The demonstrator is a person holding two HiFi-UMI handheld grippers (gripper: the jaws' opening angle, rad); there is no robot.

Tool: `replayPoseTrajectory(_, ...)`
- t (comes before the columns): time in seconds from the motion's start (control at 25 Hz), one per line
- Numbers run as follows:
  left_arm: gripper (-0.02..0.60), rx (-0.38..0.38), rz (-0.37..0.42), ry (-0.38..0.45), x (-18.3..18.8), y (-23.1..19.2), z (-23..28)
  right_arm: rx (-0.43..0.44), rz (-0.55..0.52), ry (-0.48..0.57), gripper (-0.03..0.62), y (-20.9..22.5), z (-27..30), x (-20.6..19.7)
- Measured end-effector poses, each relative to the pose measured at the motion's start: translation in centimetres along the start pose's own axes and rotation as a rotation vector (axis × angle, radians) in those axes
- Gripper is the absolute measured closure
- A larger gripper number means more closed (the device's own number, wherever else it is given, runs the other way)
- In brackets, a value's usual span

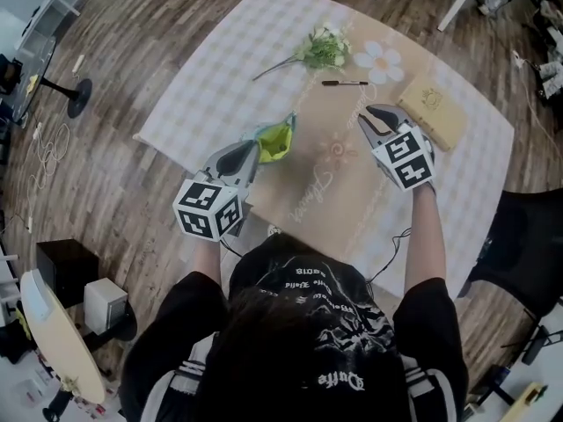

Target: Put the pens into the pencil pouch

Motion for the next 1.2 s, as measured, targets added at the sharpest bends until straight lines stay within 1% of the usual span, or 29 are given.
replayPoseTrajectory(0.12,0.552,0.017,-0.007,0.014,0.7,-0.8,0.6,0.005,-0.009,-0.009,0.508,2.0,1.7,-0.2)
replayPoseTrajectory(0.24,0.552,0.043,-0.013,0.019,1.3,-1.5,1.2,0.027,-0.025,-0.024,0.479,4.0,3.5,-0.5)
replayPoseTrajectory(0.32,0.552,0.059,-0.010,0.013,1.8,-1.9,1.5,0.042,-0.047,-0.051,0.477,5.4,4.9,-1.0)
replayPoseTrajectory(0.52,0.552,0.099,-0.021,0.004,2.6,-3.0,2.7,0.112,-0.056,-0.091,0.451,8.0,8.4,-2.6)
replayPoseTrajectory(0.64,0.552,0.120,-0.021,0.006,3.1,-3.4,3.8,0.142,-0.045,-0.107,0.451,9.2,10.7,-3.9)
replayPoseTrajectory(0.76,0.552,0.130,-0.021,-0.007,3.2,-3.7,5.2,0.153,-0.063,-0.149,0.450,10.5,12.7,-5.2)
replayPoseTrajectory(0.84,0.552,0.135,-0.021,-0.017,3.3,-3.8,5.9,0.168,-0.105,-0.191,0.447,11.4,13.9,-5.7)
replayPoseTrajectory(0.92,0.552,0.143,-0.023,-0.024,3.4,-3.9,6.4,0.202,-0.155,-0.229,0.445,12.2,15.1,-5.9)
replayPoseTrajectory(0.96,0.552,0.147,-0.025,-0.026,3.5,-4.0,6.6,0.225,-0.161,-0.237,0.445,12.5,15.7,-6.1)
replayPoseTrajectory(1.08,0.552,0.161,-0.028,-0.038,3.6,-4.3,7.3,0.283,-0.135,-0.236,0.447,13.2,17.4,-6.9)
replayPoseTrajectory(1.2,0.552,0.181,-0.025,-0.046,3.6,-4.6,7.6,0.309,-0.136,-0.250,0.447,13.4,19.1,-8.0)
Point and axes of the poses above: the fingertips, and each gripper's own axes: z forward along the fingers, y to its right, x out of its top, the point moved 10 cm from there along -z, backward along the fingers, and after that the axes turned 9 degrees about -z, right-handed, at the moved point
